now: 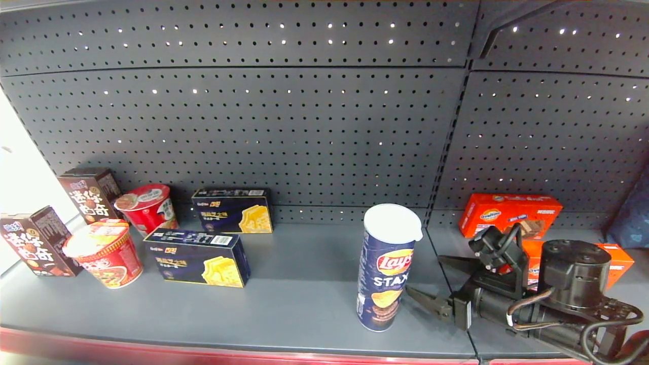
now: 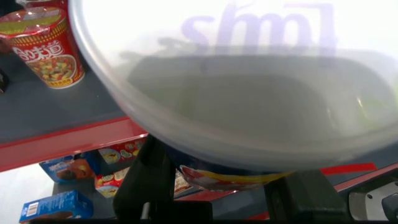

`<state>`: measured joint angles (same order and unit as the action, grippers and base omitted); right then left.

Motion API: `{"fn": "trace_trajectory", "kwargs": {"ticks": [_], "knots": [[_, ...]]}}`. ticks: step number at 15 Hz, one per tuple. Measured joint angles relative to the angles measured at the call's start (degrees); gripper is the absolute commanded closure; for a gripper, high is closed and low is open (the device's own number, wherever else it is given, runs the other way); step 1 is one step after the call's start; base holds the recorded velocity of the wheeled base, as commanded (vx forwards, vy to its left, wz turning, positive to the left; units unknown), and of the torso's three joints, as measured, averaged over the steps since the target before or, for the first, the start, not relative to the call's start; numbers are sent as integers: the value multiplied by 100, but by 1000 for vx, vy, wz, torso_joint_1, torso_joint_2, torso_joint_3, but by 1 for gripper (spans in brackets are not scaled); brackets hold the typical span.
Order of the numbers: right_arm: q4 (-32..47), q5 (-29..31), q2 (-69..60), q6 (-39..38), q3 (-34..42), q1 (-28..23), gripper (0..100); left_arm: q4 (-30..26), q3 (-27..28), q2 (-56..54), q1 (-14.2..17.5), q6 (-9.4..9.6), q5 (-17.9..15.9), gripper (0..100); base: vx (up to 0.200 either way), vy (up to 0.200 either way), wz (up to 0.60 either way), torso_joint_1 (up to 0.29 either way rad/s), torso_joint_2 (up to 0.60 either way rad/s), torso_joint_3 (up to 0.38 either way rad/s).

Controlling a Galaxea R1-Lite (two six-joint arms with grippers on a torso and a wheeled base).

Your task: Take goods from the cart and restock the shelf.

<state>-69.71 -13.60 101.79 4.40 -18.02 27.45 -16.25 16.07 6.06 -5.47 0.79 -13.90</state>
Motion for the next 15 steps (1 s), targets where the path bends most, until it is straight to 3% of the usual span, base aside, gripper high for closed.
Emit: {"fn": "trace_trajectory", "kwargs": {"ticks": [15], "knots": [[-39, -7, 193, 16, -80, 199, 0, -2, -80, 0, -1, -1, 0, 100, 0, 0, 0, 0, 0, 0]]}}
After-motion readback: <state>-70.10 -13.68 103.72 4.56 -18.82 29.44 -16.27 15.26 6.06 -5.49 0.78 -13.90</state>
